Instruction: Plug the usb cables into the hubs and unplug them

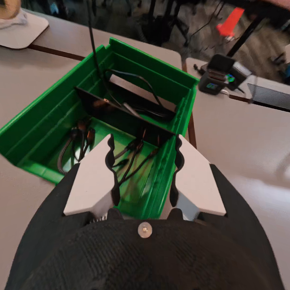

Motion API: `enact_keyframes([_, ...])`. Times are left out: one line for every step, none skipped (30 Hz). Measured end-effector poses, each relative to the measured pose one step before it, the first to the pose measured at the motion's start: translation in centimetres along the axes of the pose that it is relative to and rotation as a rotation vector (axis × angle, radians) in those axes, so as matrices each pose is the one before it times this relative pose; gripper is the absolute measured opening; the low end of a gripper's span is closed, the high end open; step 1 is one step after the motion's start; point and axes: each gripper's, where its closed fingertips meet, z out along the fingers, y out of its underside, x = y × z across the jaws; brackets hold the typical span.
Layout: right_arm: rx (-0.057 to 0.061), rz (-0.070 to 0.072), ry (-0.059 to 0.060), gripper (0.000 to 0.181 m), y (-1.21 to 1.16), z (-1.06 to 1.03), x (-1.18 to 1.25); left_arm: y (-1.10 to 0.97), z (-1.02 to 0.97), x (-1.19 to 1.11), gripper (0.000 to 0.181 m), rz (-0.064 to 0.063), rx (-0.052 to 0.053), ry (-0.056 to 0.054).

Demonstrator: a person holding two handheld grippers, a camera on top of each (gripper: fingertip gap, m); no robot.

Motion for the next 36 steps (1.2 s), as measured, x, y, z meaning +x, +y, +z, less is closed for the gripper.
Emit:
enact_keyframes([0.0467, 0.0163, 0.0575, 0.077, 1.022, -1.582, -0.089, 0.009, 0.003, 0.032, 0.068, 0.0028, -0.0028, 0.0018])
enact_keyframes([0.0383, 0.0223, 0.0540, 0.076, 1.148, -1.440, 0.043, 0.014, 0.001, 0.044, 0.068, 0.0043, -0.0050, 0.0004])
enact_keyframes([0.0197, 0.0294, 0.0356, 0.075, 1.295, -1.158, 0.026, 0.033, 0.020, 0.084, 0.068, 0.0056, -0.0069, 0.0020])
enact_keyframes([-0.0027, 0.0438, 0.0228, 0.075, 1.508, -0.794, 0.041, 0.010, 0.040, 0.178, 0.068, 0.0064, -0.0061, 0.0055])
enact_keyframes([-0.0183, 0.0385, 0.0097, 0.077, 1.546, -0.468, 0.066, 0.001, 0.057, 0.215, 0.068, 0.0056, -0.0054, 0.0069])
enact_keyframes([-0.0244, 0.0250, 0.0033, 0.080, 1.177, -0.149, 0.185, 0.018, 0.076, 0.153, 0.067, 0.0021, -0.0083, 0.0012])
enact_keyframes([-0.0366, 0.0139, 0.0008, 0.083, 0.848, -0.120, 0.247, 0.072, 0.101, 0.069, 0.067, -0.0022, -0.0137, -0.0021])
enact_keyframes([-0.0403, 0.0214, 0.0173, 0.088, 0.690, -0.361, 0.429, 0.049, 0.114, 0.068, 0.067, -0.0079, -0.0124, -0.0015])
enact_keyframes([0.0021, 0.0198, 0.0300, 0.090, 0.151, -0.474, 0.507, 0.070, 0.202, -0.012, 0.065, -0.0126, -0.0080, -0.0066])
enact_keyframes([0.0462, -0.0025, 0.0187, 0.090, -0.477, -0.424, 0.332, 0.157, 0.362, -0.237, 0.062, -0.0256, -0.0134, -0.0191])
enact_keyframes([0.0580, -0.0095, 0.0094, 0.090, -0.793, -0.233, 0.230, 0.100, 0.577, -0.287, 0.061, -0.0486, -0.0240, -0.0230])
enact_keyframes([0.0367, 0.0019, -0.0014, 0.090, -0.594, -0.065, 0.137, -0.316, 0.754, -0.116, 0.061, -0.0772, -0.0204, -0.0164])
enact_keyframes([0.0156, 0.0182, -0.0050, 0.090, -0.326, 0.001, 0.052, -0.792, 0.943, 0.328, 0.060, -0.0951, -0.0055, -0.0014])
enact_keyframes([0.0165, 0.0265, -0.0069, 0.091, -0.287, 0.051, -0.018, -1.018, 1.171, 0.970, 0.058, -0.0897, 0.0042, 0.0258])
enact_keyframes([0.0224, 0.0251, -0.0094, 0.091, -0.317, 0.082, -0.117, -0.984, 1.412, 1.461, 0.059, -0.0710, 0.0046, 0.0474])
enact_keyframes([0.0198, 0.0222, -0.0104, 0.091, -0.277, 0.112, -0.193, -0.821, 1.630, 1.479, 0.059, -0.0519, -0.0045, 0.0412])
enact_keyframes([0.0117, 0.0166, -0.0136, 0.092, -0.167, 0.114, -0.320, -0.713, 1.760, 1.405, 0.062, -0.0389, -0.0107, 0.0306])
enact_keyframes([0.0057, 0.0093, -0.0096, 0.094, -0.108, 0.086, -0.309, -0.662, 1.839, 1.404, 0.065, -0.0240, -0.0102, 0.0307])
enact_keyframes([0.0050, 0.0000, -0.0001, 0.096, -0.103, 0.033, -0.167, -0.463, 1.892, 1.104, 0.069, -0.0058, -0.0173, 0.0137])
enact_keyframes([0.0075, -0.0075, 0.0047, 0.096, -0.163, -0.008, -0.082, -0.314, 1.859, 0.736, 0.072, -0.0013, -0.0213, -0.0063])
enact_keyframes([0.0103, -0.0080, 0.0057, 0.097, -0.221, -0.040, -0.070, -0.278, 1.790, 0.516, 0.074, -0.0087, -0.0190, -0.0157])
enact_keyframes([0.0088, -0.0061, 0.0068, 0.098, -0.229, -0.060, -0.030, -0.178, 1.720, 0.441, 0.079, -0.0073, -0.0203, -0.0171])
enact_keyframes([0.0089, -0.0046, 0.0051, 0.099, -0.270, -0.072, -0.040, -0.008, 1.638, 0.333, 0.082, -0.0017, -0.0264, -0.0179])
enact_keyframes([0.0076, -0.0022, 0.0028, 0.099, -0.231, -0.044, -0.079, 0.087, 1.526, -0.018, 0.083, 0.0064, -0.0268, -0.0307])
enact_keyframes([0.0032, -0.0012, 0.0044, 0.100, -0.131, -0.021, -0.038, 0.256, 1.345, -0.507, 0.082, 0.0113, -0.0283, -0.0539])
enact_keyframes([-0.0011, -0.0018, 0.0050, 0.100, -0.034, 0.001, -0.034, 0.391, 1.120, -0.757, 0.078, 0.0003, -0.0304, -0.0620])
enact_keyframes([-0.0028, -0.0030, 0.0029, 0.100, 0.020, 0.033, -0.057, 0.413, 0.838, -0.688, 0.066, 0.0002, -0.0247, -0.0478])
enact_keyframes([-0.0023, -0.0037, -0.0004, 0.100, 0.039, 0.057, -0.103, 0.349, 0.574, -0.574, 0.057, 0.0019, -0.0125, -0.0297])
enact_keyframes([-0.0028, -0.0029, -0.0042, 0.100, 0.041, 0.067, -0.164, 0.208, 0.326, -0.074, 0.049, -0.0153, 0.0007, 0.0124])
enact_keyframes([-0.0017, 0.0011, -0.0060, 0.101, 0.017, 0.070, -0.195, 0.107, 0.022, 0.053, 0.029, -0.0308, 0.0059, 0.0290])
enact_keyframes([0.0002, 0.0036, -0.0062, 0.101, -0.059, 0.034, -0.212, 0.102, -0.185, -0.707, 0.021, -0.0286, 0.0044, -0.0139])
enact_keyframes([0.0007, 0.0019, -0.0069, 0.101, -0.100, 0.007, -0.247, 0.116, -0.306, -1.015, 0.013, -0.0084, 0.0027, -0.0258])
enact_keyframes([0.0011, -0.0014, -0.0066, 0.101, -0.158, -0.033, -0.262, 0.175, -0.369, -1.177, 0.009, 0.0109, -0.0020, -0.0288])
enact_keyframes([0.0032, -0.0041, -0.0059, 0.101, -0.210, -0.061, -0.283, 0.271, -0.506, -1.291, 0.004, 0.0173, -0.0075, -0.0302])
enact_keyframes([0.0069, -0.0059, -0.0075, 0.101, -0.293, -0.090, -0.362, 0.345, -0.656, -1.348, 0.001, 0.0210, -0.0035, -0.0267])
enact_keyframes([0.0073, -0.0068, -0.0111, 0.101, -0.321, -0.093, -0.433, 0.433, -0.790, -1.084, 0.002, -0.0011, 0.0038, 0.0011])
